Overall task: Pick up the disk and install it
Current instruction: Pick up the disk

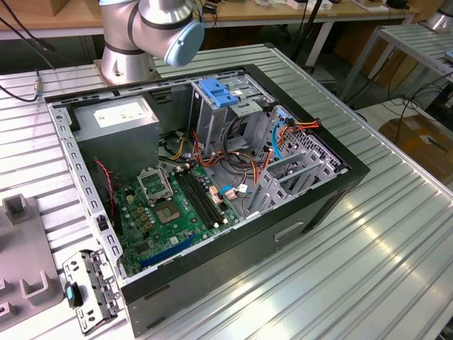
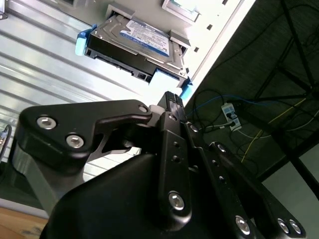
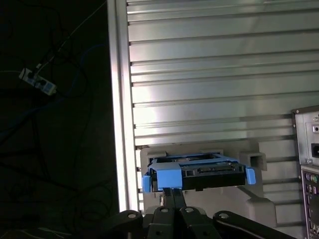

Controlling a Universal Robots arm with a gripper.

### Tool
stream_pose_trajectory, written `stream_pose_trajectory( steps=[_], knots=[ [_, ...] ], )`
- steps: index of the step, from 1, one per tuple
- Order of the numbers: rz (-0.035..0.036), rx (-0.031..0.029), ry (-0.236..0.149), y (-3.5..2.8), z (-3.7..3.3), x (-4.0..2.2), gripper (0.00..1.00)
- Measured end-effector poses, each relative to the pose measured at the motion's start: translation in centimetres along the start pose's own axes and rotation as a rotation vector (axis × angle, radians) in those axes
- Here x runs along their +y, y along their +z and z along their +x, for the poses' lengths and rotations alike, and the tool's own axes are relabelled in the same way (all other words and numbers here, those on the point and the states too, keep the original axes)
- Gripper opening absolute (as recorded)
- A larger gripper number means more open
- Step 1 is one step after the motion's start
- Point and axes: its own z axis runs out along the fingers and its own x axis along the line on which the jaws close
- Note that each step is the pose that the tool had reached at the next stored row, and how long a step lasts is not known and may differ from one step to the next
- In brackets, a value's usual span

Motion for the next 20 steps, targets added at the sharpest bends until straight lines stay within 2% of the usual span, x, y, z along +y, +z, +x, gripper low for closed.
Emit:
stream_pose_trajectory(
  steps=[4, 14, 16, 20],
  knots=[
    [0.0003, 0.0009, -0.032, 0.01, 0.0, 0.0, 0.11],
    [0.0026, 0.007, -0.226, 0.0, 0.0, 0.0, 0.11],
    [0.0032, 0.0087, -0.282, 0.0, 0.0, 0.0, 0.11],
    [0.0039, 0.0104, -0.335, 0.0, 0.0, 0.0, 0.11]
  ],
)
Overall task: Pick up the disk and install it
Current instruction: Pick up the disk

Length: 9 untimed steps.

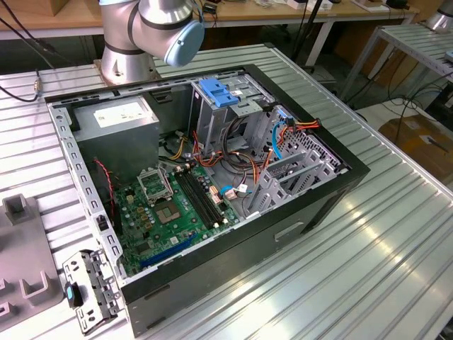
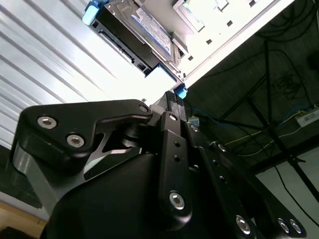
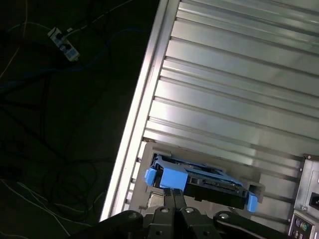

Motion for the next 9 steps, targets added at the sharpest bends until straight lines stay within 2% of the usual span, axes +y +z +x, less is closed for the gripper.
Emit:
stream_pose_trajectory(
  steps=[6, 8, 9],
  knots=[
    [0.0001, 0.0001, -0.009, 0.01, 0.0, 0.0, 0.11],
    [0.0003, 0.0006, -0.028, 0.01, 0.0, 0.0, 0.11],
    [0.0008, 0.0012, -0.057, 0.02, 0.0, 0.0, 0.11]
  ],
)
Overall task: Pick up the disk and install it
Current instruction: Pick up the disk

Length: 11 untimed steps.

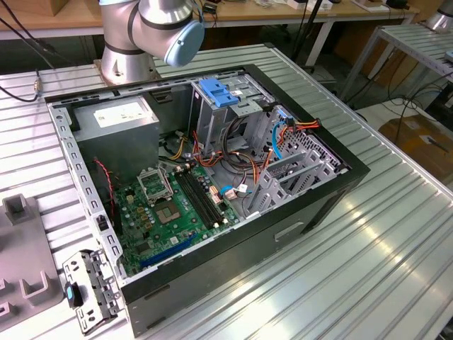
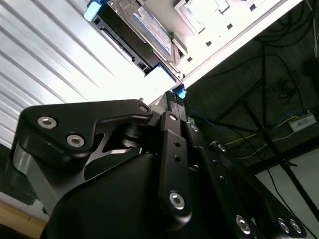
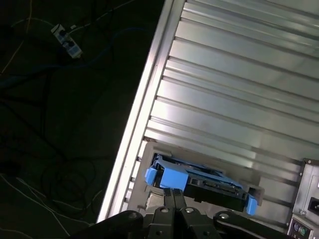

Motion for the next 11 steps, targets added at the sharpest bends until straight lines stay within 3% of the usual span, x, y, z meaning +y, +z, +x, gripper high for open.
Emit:
stream_pose_trajectory(
  steps=[11],
  knots=[
    [0.0032, 0.0017, -0.177, 0.03, 0.0, 0.0, 0.11]
  ],
)
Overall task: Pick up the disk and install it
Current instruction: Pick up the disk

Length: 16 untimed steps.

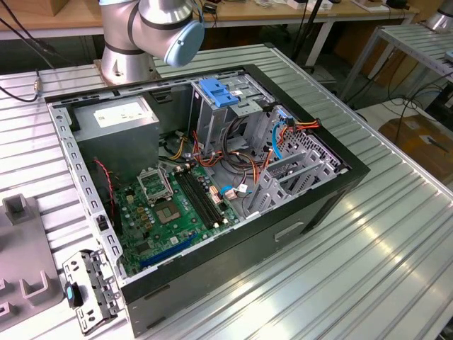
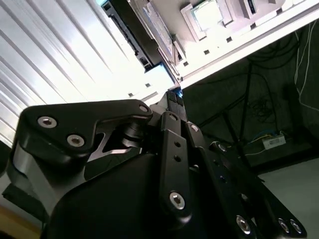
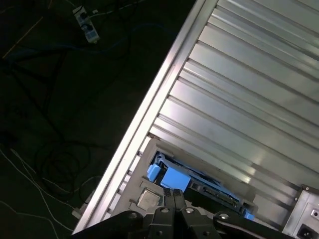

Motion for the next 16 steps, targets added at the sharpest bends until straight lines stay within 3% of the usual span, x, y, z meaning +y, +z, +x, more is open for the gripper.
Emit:
stream_pose_trajectory(
  steps=[16],
  knots=[
    [0.0056, -0.003, -0.162, 0.0, 0.0, 0.0, 0.11]
  ],
)
